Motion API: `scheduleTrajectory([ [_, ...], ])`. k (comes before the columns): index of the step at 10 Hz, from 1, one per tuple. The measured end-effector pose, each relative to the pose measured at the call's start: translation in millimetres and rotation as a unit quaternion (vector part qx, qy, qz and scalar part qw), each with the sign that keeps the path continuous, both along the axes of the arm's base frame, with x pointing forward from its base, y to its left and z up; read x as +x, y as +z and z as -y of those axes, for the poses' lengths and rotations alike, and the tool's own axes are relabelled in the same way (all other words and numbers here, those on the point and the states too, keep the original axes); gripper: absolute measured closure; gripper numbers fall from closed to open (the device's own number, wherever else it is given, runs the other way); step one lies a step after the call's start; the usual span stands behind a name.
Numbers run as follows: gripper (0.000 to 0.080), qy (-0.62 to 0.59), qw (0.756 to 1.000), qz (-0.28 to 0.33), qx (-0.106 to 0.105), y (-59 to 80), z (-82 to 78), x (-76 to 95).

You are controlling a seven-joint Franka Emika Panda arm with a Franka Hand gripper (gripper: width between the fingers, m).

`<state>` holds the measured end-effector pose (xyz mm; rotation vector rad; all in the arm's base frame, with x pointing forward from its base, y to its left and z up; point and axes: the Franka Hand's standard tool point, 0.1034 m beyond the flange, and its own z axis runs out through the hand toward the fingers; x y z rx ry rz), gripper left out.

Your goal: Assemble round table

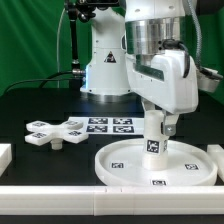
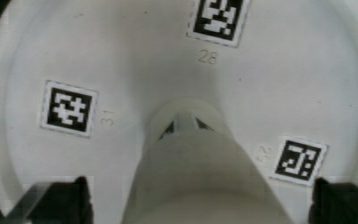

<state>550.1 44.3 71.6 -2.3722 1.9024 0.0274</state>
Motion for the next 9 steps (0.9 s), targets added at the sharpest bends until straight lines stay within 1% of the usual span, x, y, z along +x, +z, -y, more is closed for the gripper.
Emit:
scheduleTrajectory([
  [1, 0.016, 0.052, 0.999, 0.005, -0.003, 0.1, -1.1, 0.1],
  [3, 0.0153, 0.12, 0.993, 0.011, -0.006, -0.2, -1.0, -0.3],
  [5, 0.0151, 0.214, 0.977, 0.016, -0.012, -0.2, -1.1, -0.9],
  [6, 0.0151, 0.29, 0.957, 0.018, -0.016, -0.3, -1.4, -1.8],
  [8, 0.0151, 0.398, 0.917, 0.025, -0.018, -1.1, -0.9, -1.8],
  [9, 0.0151, 0.47, 0.882, 0.023, -0.032, -2.4, -4.2, -1.3],
])
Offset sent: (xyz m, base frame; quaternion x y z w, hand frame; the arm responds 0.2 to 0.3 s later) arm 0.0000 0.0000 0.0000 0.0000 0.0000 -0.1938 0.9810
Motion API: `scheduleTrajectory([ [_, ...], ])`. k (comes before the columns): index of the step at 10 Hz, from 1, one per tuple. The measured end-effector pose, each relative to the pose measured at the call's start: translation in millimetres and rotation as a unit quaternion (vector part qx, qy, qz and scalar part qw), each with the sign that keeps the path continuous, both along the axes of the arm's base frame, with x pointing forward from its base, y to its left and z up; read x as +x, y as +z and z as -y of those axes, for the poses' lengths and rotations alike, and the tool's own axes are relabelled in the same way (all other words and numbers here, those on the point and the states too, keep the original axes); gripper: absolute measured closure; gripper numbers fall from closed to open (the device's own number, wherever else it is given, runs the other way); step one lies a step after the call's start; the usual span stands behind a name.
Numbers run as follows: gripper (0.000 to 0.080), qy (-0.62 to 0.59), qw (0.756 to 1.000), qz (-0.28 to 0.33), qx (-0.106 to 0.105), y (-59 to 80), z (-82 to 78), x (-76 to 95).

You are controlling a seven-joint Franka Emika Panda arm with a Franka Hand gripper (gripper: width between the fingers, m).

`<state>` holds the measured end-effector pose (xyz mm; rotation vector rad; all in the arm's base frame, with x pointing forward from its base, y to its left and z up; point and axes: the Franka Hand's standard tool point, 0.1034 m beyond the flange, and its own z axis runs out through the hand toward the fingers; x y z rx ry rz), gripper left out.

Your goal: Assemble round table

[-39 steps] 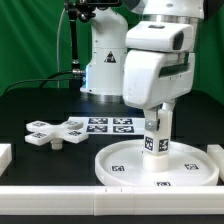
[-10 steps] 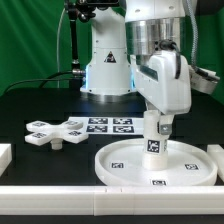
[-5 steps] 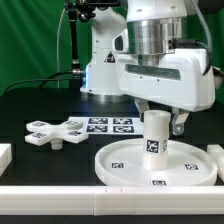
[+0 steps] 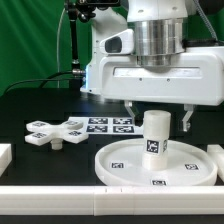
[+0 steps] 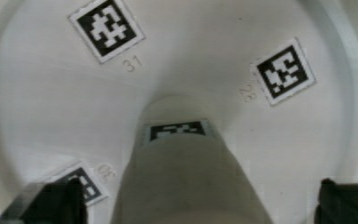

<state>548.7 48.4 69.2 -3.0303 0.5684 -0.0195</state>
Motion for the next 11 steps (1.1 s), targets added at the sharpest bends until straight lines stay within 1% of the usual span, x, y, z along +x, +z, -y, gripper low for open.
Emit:
scheduleTrajectory([
  [3, 0.0151, 0.114, 0.993, 0.006, -0.005, -0.3, 1.0, 0.3],
  [5, 0.0151, 0.183, 0.983, 0.008, -0.008, -0.2, 1.6, 0.3],
  [7, 0.0151, 0.31, 0.951, 0.006, -0.018, 3.2, 2.5, 2.8],
  [8, 0.0151, 0.349, 0.937, 0.006, -0.018, 3.5, 1.7, 2.1],
  [9, 0.0151, 0.408, 0.913, 0.002, -0.018, 3.3, 2.0, 0.8],
  [11, 0.0151, 0.461, 0.887, 0.0, -0.02, 4.6, 1.7, 1.8],
])
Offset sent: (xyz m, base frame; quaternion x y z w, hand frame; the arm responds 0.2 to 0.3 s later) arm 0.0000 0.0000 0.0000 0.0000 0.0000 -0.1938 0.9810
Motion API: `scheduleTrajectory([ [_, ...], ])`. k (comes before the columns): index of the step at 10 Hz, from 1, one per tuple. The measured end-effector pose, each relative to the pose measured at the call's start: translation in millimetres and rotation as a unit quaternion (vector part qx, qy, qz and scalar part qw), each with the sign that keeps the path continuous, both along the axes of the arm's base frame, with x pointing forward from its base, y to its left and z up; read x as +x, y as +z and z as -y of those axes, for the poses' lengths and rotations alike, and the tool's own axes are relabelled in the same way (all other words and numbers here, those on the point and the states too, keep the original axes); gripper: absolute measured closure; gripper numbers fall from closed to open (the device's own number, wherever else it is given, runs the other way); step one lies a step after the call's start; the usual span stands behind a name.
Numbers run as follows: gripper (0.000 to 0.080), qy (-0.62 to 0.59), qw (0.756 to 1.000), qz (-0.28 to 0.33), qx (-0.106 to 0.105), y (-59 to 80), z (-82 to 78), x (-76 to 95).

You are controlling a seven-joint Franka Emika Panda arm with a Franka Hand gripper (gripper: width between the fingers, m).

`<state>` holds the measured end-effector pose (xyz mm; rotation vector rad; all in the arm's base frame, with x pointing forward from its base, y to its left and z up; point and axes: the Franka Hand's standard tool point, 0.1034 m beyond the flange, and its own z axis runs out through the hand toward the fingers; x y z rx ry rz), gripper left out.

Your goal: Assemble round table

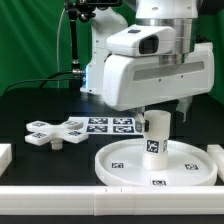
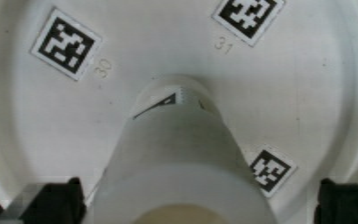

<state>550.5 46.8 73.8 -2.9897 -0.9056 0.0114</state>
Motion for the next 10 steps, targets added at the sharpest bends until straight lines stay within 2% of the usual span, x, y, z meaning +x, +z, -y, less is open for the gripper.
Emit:
scheduleTrajectory([
  [5, 0.0151, 0.171, 0.985, 0.002, -0.012, -0.4, 6.1, 0.4],
  [6, 0.0151, 0.22, 0.975, 0.001, -0.021, -0.6, 5.0, 0.4],
  [10, 0.0151, 0.371, 0.928, -0.012, -0.038, -0.2, 3.0, 3.6],
])
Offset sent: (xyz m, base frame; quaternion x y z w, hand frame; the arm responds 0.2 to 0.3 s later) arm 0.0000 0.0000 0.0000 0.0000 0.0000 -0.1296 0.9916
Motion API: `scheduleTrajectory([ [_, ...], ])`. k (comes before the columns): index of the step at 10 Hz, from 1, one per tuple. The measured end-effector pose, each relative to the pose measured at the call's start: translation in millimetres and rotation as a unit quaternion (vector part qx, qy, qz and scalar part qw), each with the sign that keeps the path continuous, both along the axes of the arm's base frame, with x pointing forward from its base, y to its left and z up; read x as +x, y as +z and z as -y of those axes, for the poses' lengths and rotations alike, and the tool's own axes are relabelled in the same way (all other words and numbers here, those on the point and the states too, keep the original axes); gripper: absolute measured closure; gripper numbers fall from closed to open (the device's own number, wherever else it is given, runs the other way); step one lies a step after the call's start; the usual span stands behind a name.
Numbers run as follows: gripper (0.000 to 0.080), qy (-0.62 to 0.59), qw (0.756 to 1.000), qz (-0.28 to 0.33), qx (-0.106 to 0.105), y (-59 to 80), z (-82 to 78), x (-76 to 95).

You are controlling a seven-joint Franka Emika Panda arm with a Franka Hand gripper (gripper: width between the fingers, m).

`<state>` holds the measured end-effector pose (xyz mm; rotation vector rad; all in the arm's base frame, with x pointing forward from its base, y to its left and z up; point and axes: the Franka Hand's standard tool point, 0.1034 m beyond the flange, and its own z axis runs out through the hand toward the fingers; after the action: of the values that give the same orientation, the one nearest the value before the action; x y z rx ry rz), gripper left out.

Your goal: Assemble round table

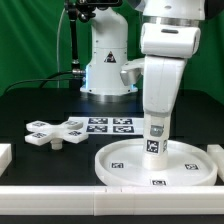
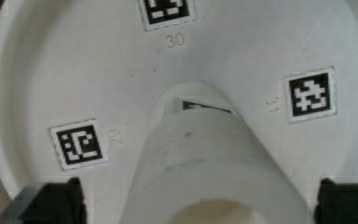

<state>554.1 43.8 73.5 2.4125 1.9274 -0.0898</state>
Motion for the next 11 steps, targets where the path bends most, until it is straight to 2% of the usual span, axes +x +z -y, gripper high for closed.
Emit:
scheduleTrajectory([
  [3, 0.0151, 0.079, 0.997, -0.004, -0.009, -0.1, -3.3, 0.0],
  [8, 0.0151, 0.212, 0.977, -0.016, -0.023, 0.0, 1.6, 0.5],
  [10, 0.0398, 0.208, 0.978, -0.016, -0.023, 0.0, 2.8, 0.6],
  [11, 0.0398, 0.208, 0.978, -0.016, -0.023, 0.0, 2.9, 0.6],
])
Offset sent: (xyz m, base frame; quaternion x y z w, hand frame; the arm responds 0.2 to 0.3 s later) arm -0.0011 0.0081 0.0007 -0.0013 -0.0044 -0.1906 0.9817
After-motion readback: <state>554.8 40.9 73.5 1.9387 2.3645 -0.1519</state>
